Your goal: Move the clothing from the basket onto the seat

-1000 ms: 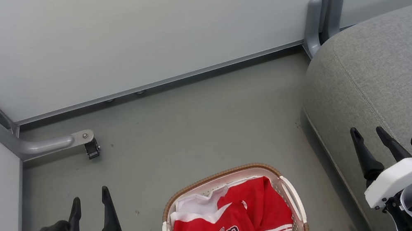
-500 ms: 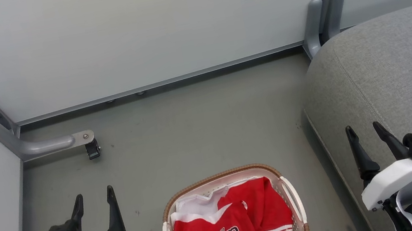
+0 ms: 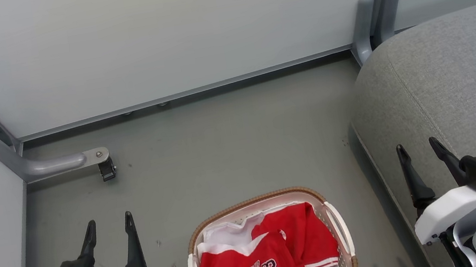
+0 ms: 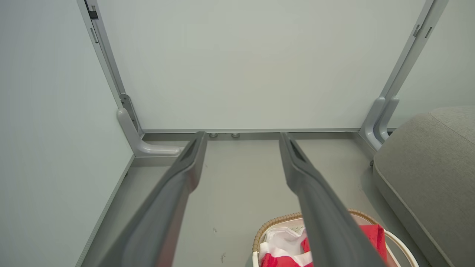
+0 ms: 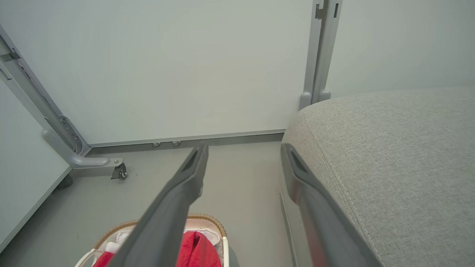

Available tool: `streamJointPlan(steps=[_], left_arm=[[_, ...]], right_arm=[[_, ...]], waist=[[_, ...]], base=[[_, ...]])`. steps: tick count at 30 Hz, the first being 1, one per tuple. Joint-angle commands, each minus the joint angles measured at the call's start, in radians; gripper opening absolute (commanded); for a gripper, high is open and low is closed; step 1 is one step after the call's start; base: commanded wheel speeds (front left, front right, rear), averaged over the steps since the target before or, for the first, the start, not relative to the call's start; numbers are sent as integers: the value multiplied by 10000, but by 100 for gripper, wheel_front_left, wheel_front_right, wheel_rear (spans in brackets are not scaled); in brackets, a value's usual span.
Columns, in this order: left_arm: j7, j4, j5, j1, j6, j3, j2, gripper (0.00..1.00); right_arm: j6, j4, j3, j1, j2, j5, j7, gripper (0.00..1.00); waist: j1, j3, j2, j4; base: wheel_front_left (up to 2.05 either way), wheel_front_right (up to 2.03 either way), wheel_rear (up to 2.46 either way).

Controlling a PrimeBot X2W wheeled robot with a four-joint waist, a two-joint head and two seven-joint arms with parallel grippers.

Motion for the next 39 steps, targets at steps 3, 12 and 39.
streamJointPlan(steps=[3,12,39], left_arm=[[-109,107,121,4,-46,-179,-7,100],[-214,517,-68,-864,191,-1091,3,100],[-212,4976,742,-4467,299,-3379,157,100]], right_arm=[[0,46,14,-123,-4,-314,-119,100],[-1,-362,207,-888,-53,-581,-237,100],[-3,-2228,1327,-3052,186,144,-236,100]], waist=[[0,305,0,-35],[0,2159,0,-557],[0,6639,0,-2827]], base=[[0,0,0],[0,0,0],[0,0,0]])
